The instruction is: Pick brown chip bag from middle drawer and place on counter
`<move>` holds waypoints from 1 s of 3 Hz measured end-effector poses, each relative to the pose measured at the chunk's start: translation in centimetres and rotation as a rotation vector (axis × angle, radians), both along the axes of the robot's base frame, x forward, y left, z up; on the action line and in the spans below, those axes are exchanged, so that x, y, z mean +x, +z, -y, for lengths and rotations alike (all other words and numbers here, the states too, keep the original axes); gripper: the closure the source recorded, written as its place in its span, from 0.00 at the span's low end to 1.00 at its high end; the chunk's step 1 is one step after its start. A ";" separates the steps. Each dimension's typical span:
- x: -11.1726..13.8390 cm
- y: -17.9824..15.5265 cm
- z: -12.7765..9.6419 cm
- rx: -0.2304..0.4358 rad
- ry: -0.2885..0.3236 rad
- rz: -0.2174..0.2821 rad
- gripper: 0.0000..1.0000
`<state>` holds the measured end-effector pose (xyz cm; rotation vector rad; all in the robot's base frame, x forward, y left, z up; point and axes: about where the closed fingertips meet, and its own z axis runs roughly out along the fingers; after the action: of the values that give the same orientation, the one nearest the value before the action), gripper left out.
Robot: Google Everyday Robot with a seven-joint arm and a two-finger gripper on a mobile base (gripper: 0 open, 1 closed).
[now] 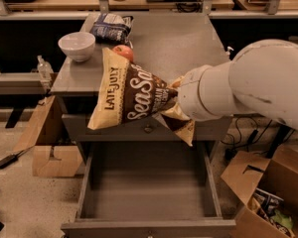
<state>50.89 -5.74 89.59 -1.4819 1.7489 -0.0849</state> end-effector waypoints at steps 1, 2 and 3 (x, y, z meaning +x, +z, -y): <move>3.0 2.1 1.5 -0.015 -0.035 0.021 1.00; 8.9 3.8 5.5 -0.080 -0.116 -0.008 1.00; 16.3 4.5 10.8 -0.209 -0.214 -0.056 1.00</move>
Offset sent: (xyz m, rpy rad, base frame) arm 0.2003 -0.1165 0.1649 -0.1473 -0.1302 -0.2364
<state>67.19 -16.58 94.10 -1.4488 1.9889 -0.3496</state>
